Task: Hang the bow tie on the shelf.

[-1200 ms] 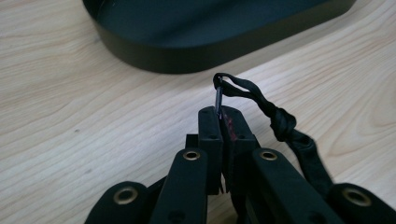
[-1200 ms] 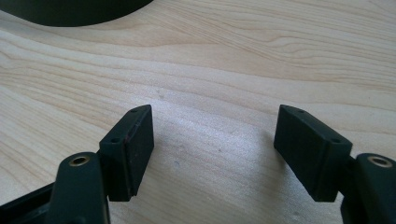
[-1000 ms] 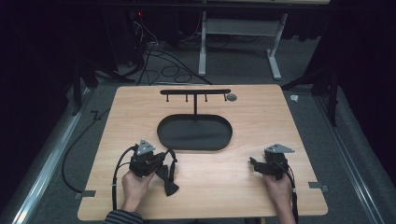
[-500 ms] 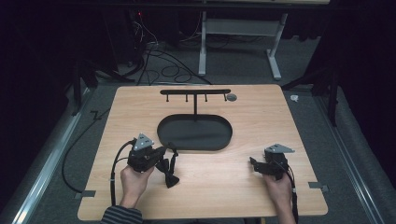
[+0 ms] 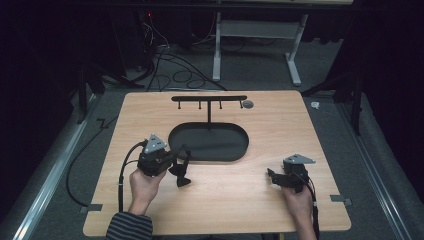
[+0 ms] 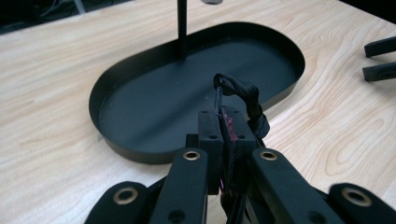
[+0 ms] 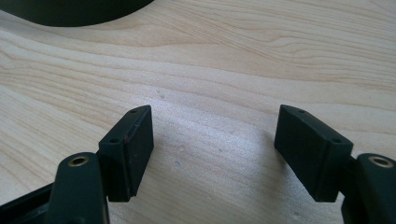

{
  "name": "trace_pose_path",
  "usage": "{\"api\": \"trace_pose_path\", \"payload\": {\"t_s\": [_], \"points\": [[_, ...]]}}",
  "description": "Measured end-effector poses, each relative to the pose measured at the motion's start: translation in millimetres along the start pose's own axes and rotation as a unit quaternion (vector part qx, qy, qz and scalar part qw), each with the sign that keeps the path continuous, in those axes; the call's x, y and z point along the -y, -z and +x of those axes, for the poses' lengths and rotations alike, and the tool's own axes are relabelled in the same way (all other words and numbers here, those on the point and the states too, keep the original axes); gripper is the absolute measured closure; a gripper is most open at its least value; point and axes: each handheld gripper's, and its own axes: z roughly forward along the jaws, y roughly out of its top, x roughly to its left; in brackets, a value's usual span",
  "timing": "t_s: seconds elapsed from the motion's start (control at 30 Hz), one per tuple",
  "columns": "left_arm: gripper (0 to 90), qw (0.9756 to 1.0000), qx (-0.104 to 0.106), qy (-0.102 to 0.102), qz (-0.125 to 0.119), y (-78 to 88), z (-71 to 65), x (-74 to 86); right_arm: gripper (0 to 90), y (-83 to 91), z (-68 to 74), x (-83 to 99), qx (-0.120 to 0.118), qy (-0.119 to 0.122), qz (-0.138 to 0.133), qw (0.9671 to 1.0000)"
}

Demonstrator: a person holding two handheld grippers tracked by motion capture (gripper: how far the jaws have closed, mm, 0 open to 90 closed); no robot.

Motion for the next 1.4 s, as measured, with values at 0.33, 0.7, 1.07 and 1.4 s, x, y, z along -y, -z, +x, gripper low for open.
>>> {"api": "trace_pose_path", "payload": {"t_s": [0.33, 0.7, 1.07, 1.4], "points": [[87.5, 0.9999, 0.008, 0.004, -0.011, 0.0, 5.4, -14.4, 29.4, 0.0, 0.0, 0.0, 0.000, 0.000, 0.000, 1.0000], [87.6, 0.9998, -0.003, -0.003, -0.020, 1.9, 12.3, -37.6, 29.4, 0.0, 0.0, 0.0, 0.000, 0.000, 0.000, 1.0000], [87.5, 0.9996, -0.011, -0.007, -0.025, 0.9, 20.4, -55.1, 29.5, 0.0, -0.1, 0.0, 0.000, 0.000, 0.000, 1.0000], [87.6, 0.9995, -0.019, -0.001, -0.027, -4.9, 26.6, -65.2, 29.1, -0.1, 0.0, 0.0, 0.000, 0.001, 0.000, 1.0000]]}}
